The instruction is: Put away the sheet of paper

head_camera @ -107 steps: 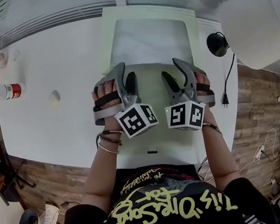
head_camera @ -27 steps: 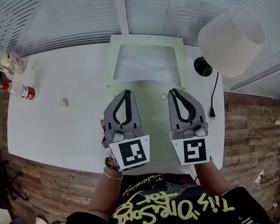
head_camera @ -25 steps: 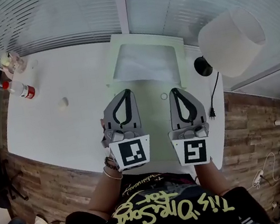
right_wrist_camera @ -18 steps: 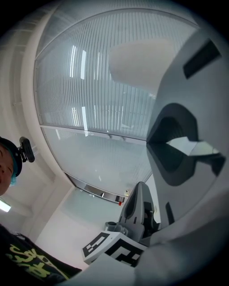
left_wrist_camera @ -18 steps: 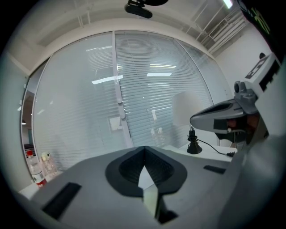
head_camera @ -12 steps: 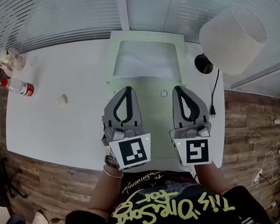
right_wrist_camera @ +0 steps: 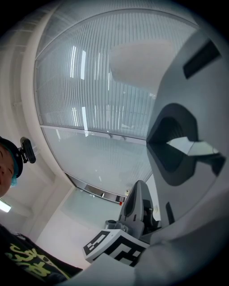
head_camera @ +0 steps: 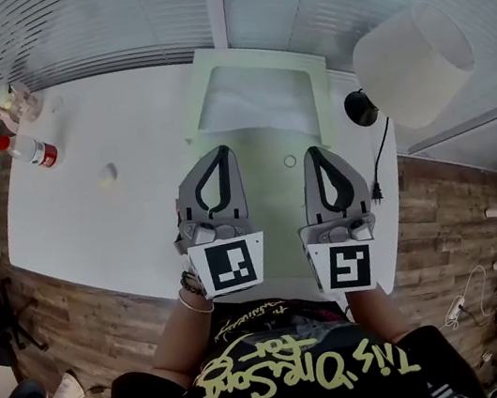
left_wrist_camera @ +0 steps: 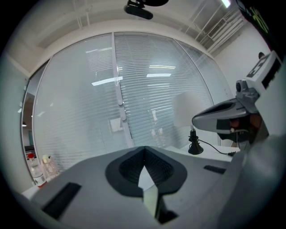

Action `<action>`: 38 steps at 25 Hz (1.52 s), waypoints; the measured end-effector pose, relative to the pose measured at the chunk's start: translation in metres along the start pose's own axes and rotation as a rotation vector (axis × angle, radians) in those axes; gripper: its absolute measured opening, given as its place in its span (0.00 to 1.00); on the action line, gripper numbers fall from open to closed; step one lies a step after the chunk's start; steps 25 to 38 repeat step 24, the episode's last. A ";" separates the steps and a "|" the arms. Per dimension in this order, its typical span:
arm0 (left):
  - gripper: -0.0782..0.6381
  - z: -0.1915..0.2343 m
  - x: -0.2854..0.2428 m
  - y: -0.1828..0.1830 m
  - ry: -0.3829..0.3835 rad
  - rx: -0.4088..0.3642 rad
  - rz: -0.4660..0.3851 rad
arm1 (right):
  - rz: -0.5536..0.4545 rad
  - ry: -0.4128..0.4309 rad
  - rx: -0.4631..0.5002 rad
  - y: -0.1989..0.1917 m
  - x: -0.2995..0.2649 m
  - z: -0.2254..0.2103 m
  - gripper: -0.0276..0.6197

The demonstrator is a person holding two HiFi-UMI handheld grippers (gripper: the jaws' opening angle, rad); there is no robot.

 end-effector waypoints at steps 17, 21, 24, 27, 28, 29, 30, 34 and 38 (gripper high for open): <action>0.12 0.002 0.002 0.001 0.007 0.011 -0.007 | -0.017 -0.013 -0.021 -0.001 0.000 0.002 0.05; 0.12 0.001 0.003 -0.002 0.009 0.016 -0.003 | -0.021 -0.005 -0.024 -0.002 -0.002 0.004 0.05; 0.12 0.001 0.003 -0.005 0.011 0.022 0.001 | -0.023 -0.001 -0.026 -0.002 -0.003 0.004 0.05; 0.12 0.001 0.003 -0.005 0.011 0.022 0.001 | -0.023 -0.001 -0.026 -0.002 -0.003 0.004 0.05; 0.12 0.001 0.003 -0.005 0.011 0.022 0.001 | -0.023 -0.001 -0.026 -0.002 -0.003 0.004 0.05; 0.12 0.001 0.003 -0.005 0.011 0.022 0.001 | -0.023 -0.001 -0.026 -0.002 -0.003 0.004 0.05; 0.12 0.001 0.003 -0.005 0.011 0.022 0.001 | -0.023 -0.001 -0.026 -0.002 -0.003 0.004 0.05; 0.12 0.001 0.003 -0.005 0.011 0.022 0.001 | -0.023 -0.001 -0.026 -0.002 -0.003 0.004 0.05; 0.12 0.001 0.003 -0.005 0.011 0.022 0.001 | -0.023 -0.001 -0.026 -0.002 -0.003 0.004 0.05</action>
Point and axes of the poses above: the fingertips, and each gripper's own axes: x backward along the fingers, z to its left, y out of its top, the point moved 5 cm from there along x, backward along the fingers, and after that the axes turned 15 degrees about y, right-handed, at the moved point
